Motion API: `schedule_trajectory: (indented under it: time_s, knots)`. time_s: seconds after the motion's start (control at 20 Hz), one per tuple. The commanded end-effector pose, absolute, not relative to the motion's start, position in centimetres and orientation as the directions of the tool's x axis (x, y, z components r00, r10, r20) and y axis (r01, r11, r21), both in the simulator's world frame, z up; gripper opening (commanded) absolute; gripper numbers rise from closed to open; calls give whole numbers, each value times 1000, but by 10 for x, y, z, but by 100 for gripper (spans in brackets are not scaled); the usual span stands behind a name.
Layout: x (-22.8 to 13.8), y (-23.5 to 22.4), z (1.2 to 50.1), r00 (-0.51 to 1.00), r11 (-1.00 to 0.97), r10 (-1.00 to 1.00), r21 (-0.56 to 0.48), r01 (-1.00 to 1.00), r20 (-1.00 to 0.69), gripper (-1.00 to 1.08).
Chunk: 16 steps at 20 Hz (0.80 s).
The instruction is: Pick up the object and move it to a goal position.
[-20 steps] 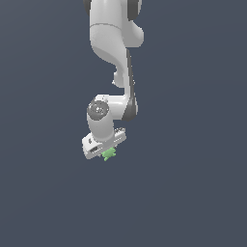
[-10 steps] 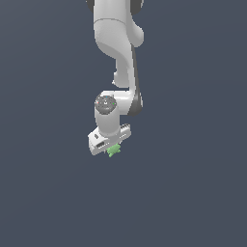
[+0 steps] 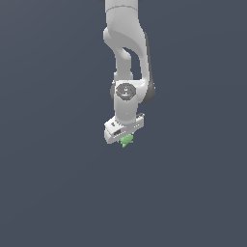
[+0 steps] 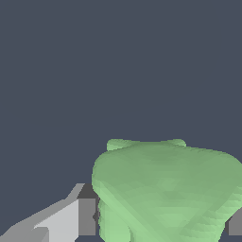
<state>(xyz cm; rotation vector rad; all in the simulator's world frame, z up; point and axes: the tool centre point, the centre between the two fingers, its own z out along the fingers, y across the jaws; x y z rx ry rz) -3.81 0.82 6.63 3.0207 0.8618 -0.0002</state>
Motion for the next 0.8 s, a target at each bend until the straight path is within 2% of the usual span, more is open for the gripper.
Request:
schedule_trajectory:
  time_s: [0.0,0.35,0.75]
  knots:
    - [-50,25,71,850,-850,527,1,527,0,-100]
    - [-71,59,81,850,-850,527,1,527,0,-100]
    - [-74,66,83,850,-850,527,0,527,0,-100]
